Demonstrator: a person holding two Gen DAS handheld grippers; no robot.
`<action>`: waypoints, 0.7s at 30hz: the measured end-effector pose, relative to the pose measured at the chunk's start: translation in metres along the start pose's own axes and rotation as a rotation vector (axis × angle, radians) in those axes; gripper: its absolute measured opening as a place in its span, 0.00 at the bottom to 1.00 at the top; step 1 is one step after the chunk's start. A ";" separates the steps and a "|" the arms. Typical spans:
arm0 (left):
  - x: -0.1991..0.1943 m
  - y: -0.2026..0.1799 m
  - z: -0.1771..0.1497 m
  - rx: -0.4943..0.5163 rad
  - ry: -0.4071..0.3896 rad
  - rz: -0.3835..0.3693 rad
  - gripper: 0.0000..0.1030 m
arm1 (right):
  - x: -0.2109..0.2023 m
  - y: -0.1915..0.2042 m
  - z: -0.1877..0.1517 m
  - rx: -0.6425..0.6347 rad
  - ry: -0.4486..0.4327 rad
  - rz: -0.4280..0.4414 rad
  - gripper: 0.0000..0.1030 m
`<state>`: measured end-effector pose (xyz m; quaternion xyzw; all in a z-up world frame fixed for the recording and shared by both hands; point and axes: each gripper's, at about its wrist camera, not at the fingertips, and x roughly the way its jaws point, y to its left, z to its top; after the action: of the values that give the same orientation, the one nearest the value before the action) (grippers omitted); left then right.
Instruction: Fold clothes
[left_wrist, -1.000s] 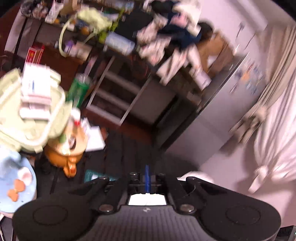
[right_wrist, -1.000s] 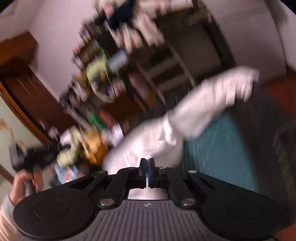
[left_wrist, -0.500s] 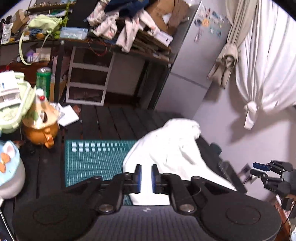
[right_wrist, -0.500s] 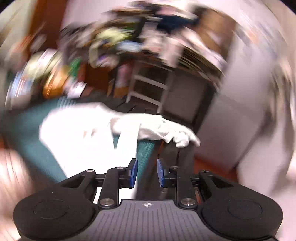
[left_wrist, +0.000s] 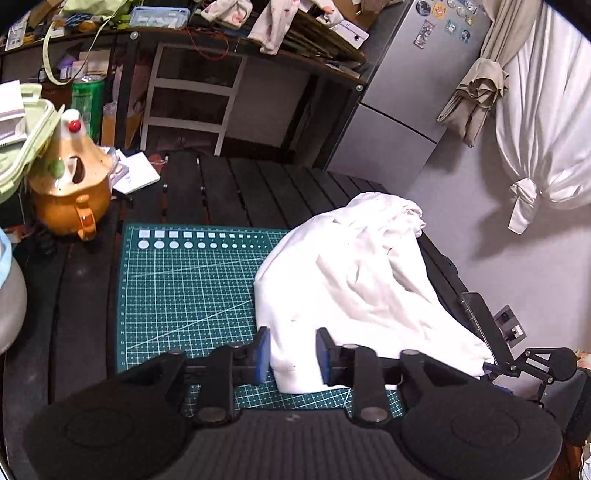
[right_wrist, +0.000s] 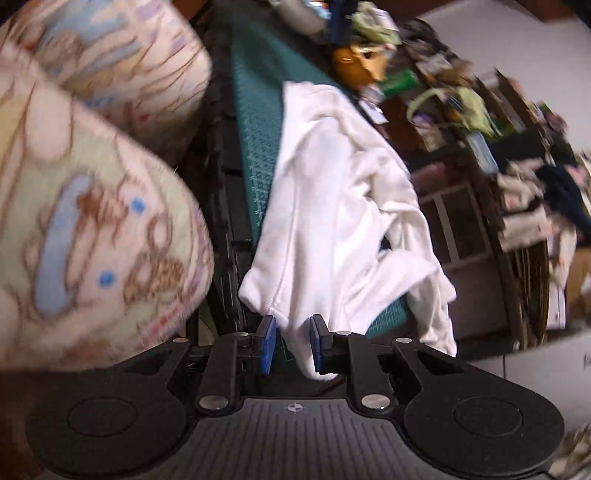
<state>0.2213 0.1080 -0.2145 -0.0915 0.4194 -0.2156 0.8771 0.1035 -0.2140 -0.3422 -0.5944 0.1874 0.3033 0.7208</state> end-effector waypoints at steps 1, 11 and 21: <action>0.000 0.001 0.000 -0.003 0.002 0.000 0.31 | -0.002 0.002 0.000 -0.021 -0.004 -0.002 0.31; 0.002 0.006 -0.007 -0.011 0.025 -0.004 0.36 | -0.010 0.014 0.003 -0.193 -0.037 -0.006 0.33; 0.005 -0.002 -0.009 0.039 0.033 0.006 0.38 | -0.001 -0.027 0.009 0.031 -0.024 0.140 0.08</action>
<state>0.2163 0.1037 -0.2232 -0.0697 0.4298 -0.2228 0.8722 0.1195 -0.2088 -0.3195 -0.5647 0.2244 0.3572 0.7094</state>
